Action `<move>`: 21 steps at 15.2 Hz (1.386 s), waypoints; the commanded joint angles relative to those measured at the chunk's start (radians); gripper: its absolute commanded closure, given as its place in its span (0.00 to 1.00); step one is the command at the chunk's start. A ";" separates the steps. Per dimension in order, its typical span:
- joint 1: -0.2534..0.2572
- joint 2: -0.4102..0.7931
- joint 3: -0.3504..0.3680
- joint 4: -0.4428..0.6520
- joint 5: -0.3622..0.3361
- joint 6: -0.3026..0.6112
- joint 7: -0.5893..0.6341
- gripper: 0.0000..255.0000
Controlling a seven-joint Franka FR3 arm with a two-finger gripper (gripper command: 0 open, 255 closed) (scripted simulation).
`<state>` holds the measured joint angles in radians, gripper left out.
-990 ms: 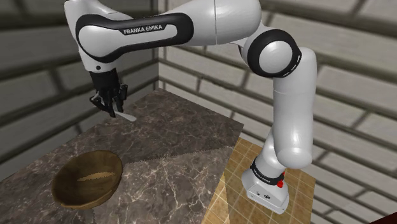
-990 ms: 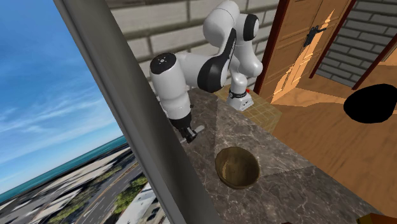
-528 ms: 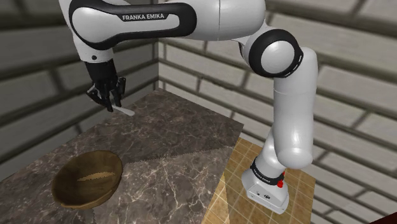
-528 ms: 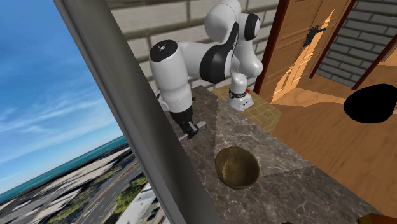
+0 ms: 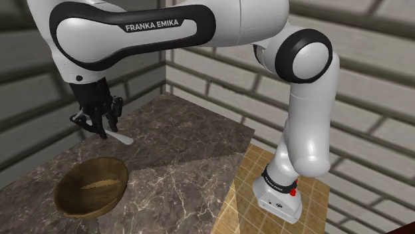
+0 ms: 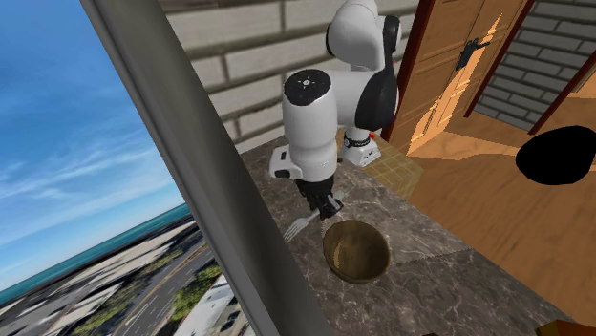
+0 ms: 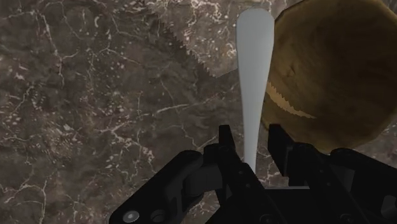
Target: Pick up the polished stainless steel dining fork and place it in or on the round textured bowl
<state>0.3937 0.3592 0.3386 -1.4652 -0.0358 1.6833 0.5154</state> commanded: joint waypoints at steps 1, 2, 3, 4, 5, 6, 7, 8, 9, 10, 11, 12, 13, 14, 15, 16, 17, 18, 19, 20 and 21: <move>0.029 0.007 0.013 -0.001 -0.002 0.009 0.043 1.00; 0.043 0.008 0.020 -0.003 -0.002 0.013 0.063 1.00; 0.058 0.009 0.026 -0.004 -0.003 0.017 0.084 1.00; 0.073 0.012 0.033 -0.004 -0.003 0.020 0.105 1.00; 0.088 0.016 0.039 -0.002 -0.004 0.023 0.126 1.00; 0.103 0.020 0.045 0.001 -0.006 0.026 0.148 1.00; 0.119 0.026 0.052 0.006 -0.008 0.028 0.169 1.00; 0.136 0.034 0.059 0.012 -0.011 0.030 0.193 1.00; 0.136 0.035 0.058 0.000 -0.011 0.043 0.192 1.00; 0.136 0.036 0.057 -0.012 -0.011 0.055 0.192 1.00; 0.135 0.037 0.057 -0.023 -0.012 0.068 0.191 1.00; 0.135 0.039 0.056 -0.034 -0.013 0.081 0.191 1.00; 0.134 0.041 0.056 -0.045 -0.014 0.093 0.191 1.00; 0.134 0.043 0.055 -0.055 -0.014 0.106 0.190 1.00; 0.134 0.045 0.055 -0.065 -0.015 0.118 0.190 1.00; 0.134 0.048 0.054 -0.075 -0.016 0.130 0.190 1.00; 0.133 0.051 0.054 -0.085 -0.017 0.142 0.190 1.00; 0.133 0.054 0.053 -0.094 -0.018 0.155 0.190 1.00; 0.133 0.056 0.052 -0.100 -0.019 0.162 0.190 1.00; 0.133 0.056 0.052 -0.100 -0.019 0.162 0.190 1.00; 0.133 0.056 0.052 -0.100 -0.019 0.162 0.190 1.00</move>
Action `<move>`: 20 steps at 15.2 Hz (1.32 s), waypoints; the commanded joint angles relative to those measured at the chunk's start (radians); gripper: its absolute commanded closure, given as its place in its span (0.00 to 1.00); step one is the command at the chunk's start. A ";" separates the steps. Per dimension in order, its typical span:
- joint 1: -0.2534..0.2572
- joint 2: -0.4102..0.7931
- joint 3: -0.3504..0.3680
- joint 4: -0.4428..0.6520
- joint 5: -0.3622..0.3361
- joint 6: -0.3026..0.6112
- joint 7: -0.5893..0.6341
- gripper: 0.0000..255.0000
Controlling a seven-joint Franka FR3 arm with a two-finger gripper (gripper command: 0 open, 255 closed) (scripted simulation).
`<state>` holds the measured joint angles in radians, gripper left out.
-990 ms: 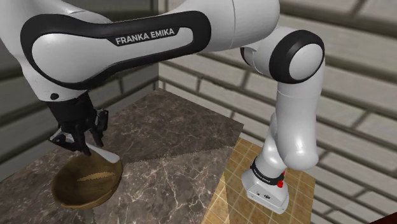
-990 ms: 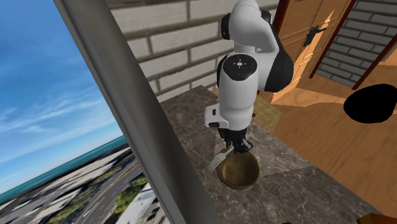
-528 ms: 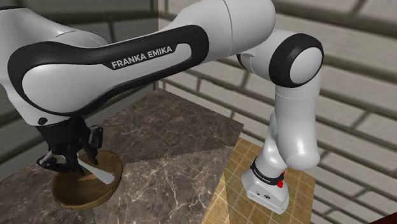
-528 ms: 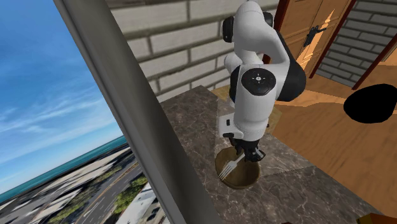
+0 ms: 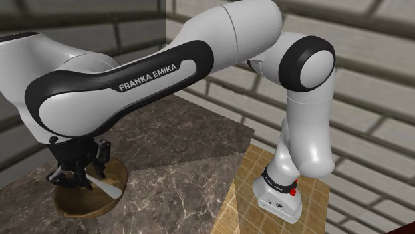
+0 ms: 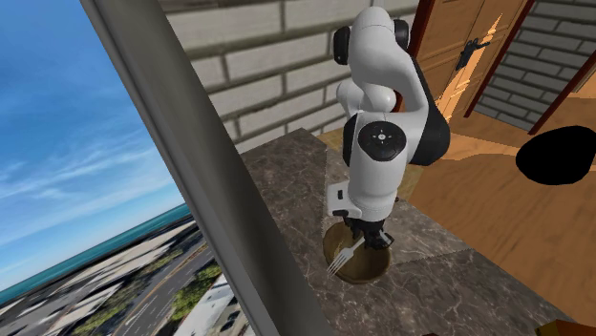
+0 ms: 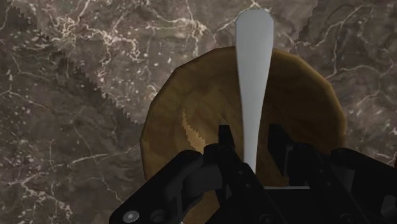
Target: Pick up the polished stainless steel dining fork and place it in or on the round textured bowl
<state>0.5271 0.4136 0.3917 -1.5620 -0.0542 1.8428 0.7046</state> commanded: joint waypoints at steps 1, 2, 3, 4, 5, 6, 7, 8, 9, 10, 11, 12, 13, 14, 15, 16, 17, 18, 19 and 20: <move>0.000 0.002 -0.001 -0.003 -0.001 0.003 0.001 1.00; 0.000 0.002 -0.001 -0.003 -0.001 0.003 0.001 1.00; 0.000 0.002 -0.001 -0.003 -0.001 0.003 0.001 1.00; 0.000 0.002 -0.001 -0.003 -0.001 0.003 0.001 1.00; 0.000 0.002 -0.001 -0.003 -0.001 0.003 0.001 1.00; 0.001 0.002 -0.001 -0.002 -0.001 0.002 0.001 0.00; 0.001 0.002 -0.001 -0.003 -0.001 0.003 0.001 0.00; 0.001 0.002 0.000 -0.002 -0.001 0.002 0.001 0.00; 0.000 0.001 0.000 -0.003 -0.001 0.002 0.001 0.00; 0.000 0.001 0.000 -0.003 -0.001 0.002 0.001 0.00; 0.000 0.002 -0.001 -0.003 -0.001 0.003 0.001 0.00; 0.000 -0.001 0.000 0.027 0.000 -0.030 0.000 0.00; 0.001 -0.002 0.000 0.060 0.001 -0.063 -0.001 0.00; 0.002 -0.001 0.001 0.095 0.001 -0.097 -0.001 0.00; 0.004 0.001 0.001 0.124 0.001 -0.125 -0.001 0.00; 0.004 0.001 0.001 0.124 0.001 -0.125 -0.001 0.00; 0.003 0.001 0.001 0.124 0.001 -0.125 -0.002 0.00; 0.004 0.001 0.001 0.124 0.001 -0.125 -0.002 0.00; 0.004 0.001 0.001 0.124 0.001 -0.125 -0.002 0.00; 0.004 0.001 0.001 0.124 0.001 -0.125 -0.001 0.00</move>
<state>0.5307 0.4147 0.3925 -1.4383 -0.0535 1.7190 0.7032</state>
